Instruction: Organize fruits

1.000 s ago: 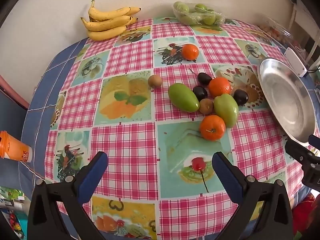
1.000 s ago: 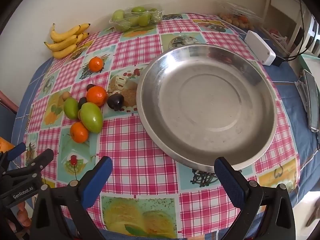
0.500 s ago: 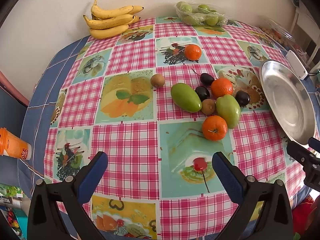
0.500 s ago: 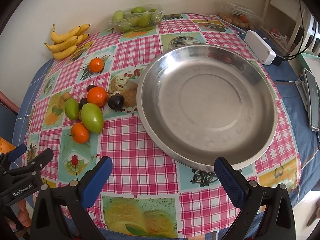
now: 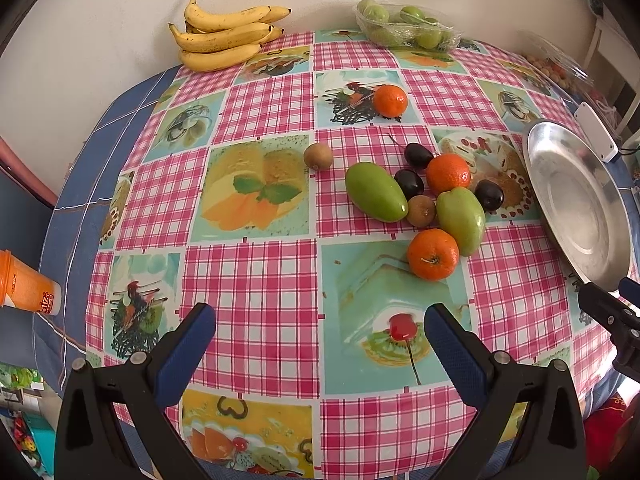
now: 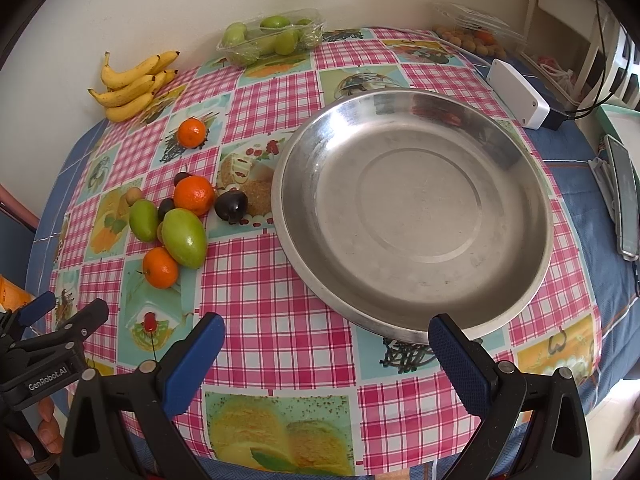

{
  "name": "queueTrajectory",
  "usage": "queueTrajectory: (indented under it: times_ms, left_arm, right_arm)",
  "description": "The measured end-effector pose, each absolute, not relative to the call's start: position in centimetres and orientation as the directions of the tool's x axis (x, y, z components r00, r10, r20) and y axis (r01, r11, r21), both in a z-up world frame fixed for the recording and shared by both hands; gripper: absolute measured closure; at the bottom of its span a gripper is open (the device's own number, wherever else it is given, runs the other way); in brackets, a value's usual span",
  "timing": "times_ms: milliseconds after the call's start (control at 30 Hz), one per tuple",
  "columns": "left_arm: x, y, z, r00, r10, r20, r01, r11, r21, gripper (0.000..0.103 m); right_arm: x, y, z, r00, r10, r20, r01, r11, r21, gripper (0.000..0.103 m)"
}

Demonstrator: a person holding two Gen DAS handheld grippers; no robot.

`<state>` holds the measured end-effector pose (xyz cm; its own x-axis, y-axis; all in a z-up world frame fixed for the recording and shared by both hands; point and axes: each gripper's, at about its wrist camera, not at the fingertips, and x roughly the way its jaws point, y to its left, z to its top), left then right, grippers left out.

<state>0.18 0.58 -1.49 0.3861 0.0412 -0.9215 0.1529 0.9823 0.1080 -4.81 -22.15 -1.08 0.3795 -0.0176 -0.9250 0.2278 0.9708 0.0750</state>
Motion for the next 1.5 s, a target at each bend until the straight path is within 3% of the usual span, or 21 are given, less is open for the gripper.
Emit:
queueTrajectory:
  times_ms: [1500]
  left_arm:
    - [0.50,1.03,-2.13,0.354,0.045,-0.934,0.125,0.988,0.095,0.000]
  right_arm:
    - [-4.88,-22.31,-1.07,0.377,-0.016,-0.926,0.233,0.969,0.078,0.000]
